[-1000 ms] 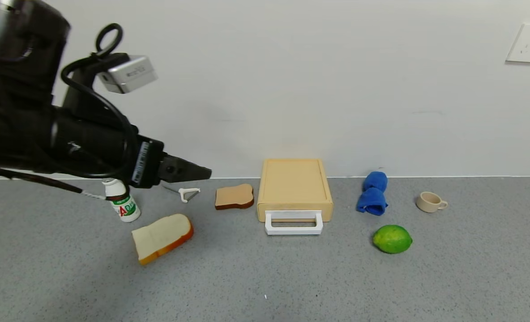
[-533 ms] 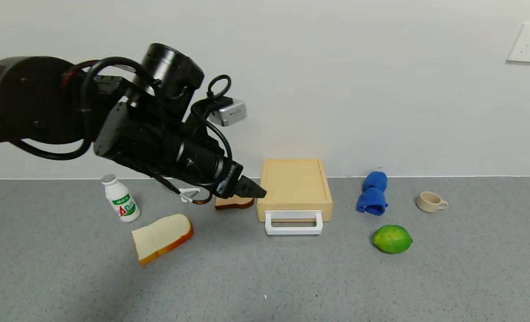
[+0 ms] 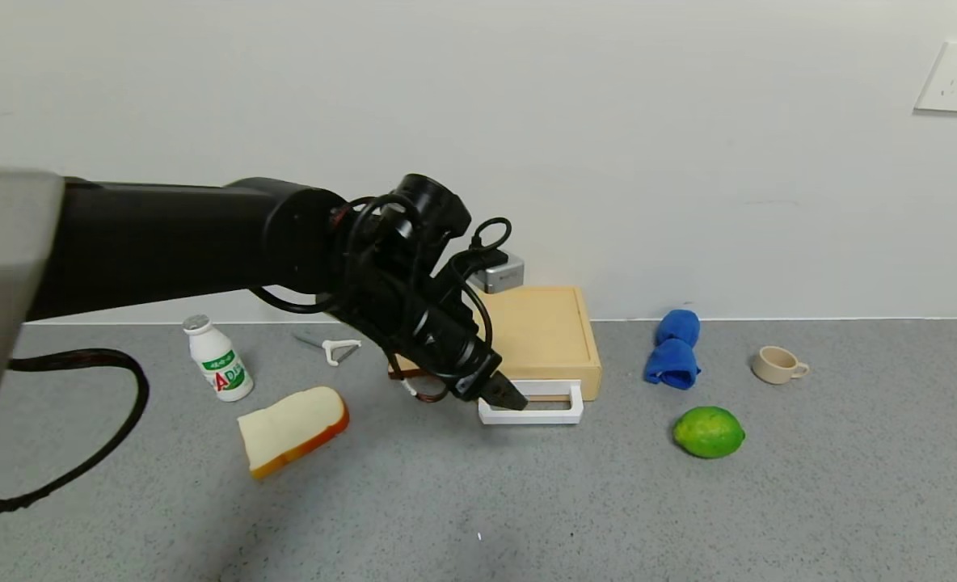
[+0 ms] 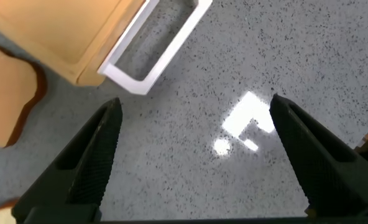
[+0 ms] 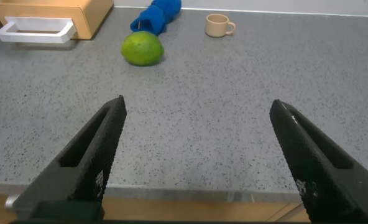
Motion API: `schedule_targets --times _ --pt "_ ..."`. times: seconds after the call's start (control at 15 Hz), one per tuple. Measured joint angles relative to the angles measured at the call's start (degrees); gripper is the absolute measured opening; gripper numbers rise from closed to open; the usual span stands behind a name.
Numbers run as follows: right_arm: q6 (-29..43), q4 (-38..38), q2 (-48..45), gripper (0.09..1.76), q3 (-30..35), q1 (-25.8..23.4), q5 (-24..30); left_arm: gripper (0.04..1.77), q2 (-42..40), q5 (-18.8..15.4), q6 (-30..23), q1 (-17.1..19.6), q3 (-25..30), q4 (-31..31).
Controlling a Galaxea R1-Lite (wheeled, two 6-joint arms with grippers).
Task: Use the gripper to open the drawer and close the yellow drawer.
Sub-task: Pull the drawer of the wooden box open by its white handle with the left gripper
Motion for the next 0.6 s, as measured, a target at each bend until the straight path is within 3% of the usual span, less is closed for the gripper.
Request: schedule_targets --times 0.6 --pt "0.0 0.0 0.0 1.7 0.0 0.0 0.0 1.72 13.8 0.4 -0.5 -4.3 -8.0 -0.5"
